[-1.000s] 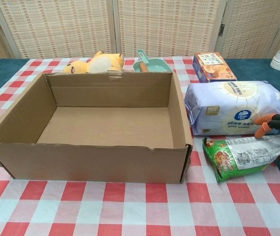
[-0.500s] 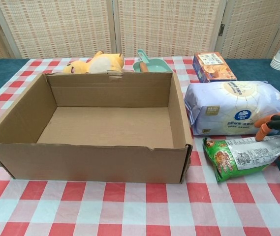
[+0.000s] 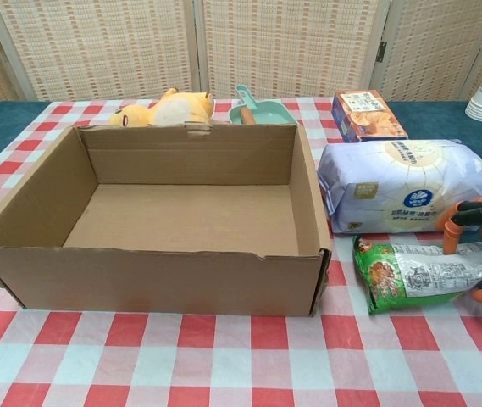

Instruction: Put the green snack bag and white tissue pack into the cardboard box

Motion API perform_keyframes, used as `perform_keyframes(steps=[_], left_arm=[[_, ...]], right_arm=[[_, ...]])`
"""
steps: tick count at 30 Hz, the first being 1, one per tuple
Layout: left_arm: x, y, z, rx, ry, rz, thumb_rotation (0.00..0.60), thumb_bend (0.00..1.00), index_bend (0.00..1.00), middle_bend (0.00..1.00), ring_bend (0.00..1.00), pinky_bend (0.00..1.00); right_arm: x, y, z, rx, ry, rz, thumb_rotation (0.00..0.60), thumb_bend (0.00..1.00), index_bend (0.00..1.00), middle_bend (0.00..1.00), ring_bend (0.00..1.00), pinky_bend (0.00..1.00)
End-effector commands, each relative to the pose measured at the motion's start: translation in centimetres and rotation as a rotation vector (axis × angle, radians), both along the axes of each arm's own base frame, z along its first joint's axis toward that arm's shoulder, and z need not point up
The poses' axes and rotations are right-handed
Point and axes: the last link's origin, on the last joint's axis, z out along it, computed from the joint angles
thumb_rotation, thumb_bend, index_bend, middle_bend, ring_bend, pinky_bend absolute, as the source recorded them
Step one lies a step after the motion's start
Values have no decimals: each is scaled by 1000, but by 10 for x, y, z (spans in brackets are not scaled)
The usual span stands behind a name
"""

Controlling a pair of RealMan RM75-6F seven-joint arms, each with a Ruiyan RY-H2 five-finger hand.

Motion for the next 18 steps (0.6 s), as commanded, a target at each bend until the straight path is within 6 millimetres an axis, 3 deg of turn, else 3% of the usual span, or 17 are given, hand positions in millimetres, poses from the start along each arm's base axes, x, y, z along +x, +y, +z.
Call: perform_keyframes(steps=[1, 9, 18], left_arm=[[0, 0, 0, -2, 1, 1, 600, 188, 105, 28, 0, 223], [0, 0, 2, 7, -4, 1, 600, 188, 105, 28, 0, 224], [-1, 0, 3, 9, -6, 2, 600, 187, 104, 28, 0, 226]], right_arm=[[1, 0, 1, -19, -4, 9, 600, 209, 528, 282, 235, 387], [-3, -1, -2, -33, 5, -2, 600, 228, 631, 351, 315, 473], [-2, -4, -5, -55, 2, 7, 600, 256, 777, 493, 457, 619]])
